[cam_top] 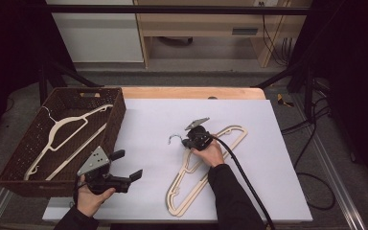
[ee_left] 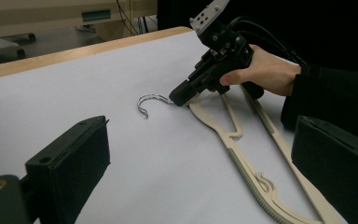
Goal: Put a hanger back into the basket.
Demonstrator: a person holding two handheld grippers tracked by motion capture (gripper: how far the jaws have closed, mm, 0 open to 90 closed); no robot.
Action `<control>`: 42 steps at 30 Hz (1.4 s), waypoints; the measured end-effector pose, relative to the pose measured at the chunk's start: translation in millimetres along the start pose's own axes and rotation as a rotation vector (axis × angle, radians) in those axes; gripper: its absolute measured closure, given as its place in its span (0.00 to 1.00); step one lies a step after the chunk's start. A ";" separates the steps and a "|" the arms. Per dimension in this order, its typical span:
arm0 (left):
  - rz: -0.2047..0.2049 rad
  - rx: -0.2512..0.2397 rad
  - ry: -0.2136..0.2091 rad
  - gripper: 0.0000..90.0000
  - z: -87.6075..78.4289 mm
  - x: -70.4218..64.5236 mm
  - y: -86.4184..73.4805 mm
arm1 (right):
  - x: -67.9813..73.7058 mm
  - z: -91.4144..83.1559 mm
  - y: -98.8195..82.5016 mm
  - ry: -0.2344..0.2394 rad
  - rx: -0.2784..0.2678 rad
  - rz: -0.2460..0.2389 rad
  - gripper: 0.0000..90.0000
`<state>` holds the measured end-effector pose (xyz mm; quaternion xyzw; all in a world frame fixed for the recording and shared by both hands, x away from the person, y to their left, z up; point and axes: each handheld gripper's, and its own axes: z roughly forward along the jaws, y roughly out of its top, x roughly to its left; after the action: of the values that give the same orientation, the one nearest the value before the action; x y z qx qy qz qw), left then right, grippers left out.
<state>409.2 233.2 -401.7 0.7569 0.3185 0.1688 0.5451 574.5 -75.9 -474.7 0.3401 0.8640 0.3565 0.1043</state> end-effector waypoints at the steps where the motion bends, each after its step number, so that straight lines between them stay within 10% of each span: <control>1: -0.001 0.000 -0.001 0.05 0.1 0.1 0.0 | 0.9 -0.3 0.3 -0.001 0.004 0.011 0.99; 42: 0.010 0.042 -0.024 0.05 14.4 -6.3 -3.8 | -1.5 -5.0 -0.4 0.014 -0.031 0.046 0.99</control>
<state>412.1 219.5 -409.7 0.7717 0.3118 0.1557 0.5320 573.3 -79.8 -471.5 0.3557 0.8509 0.3746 0.0953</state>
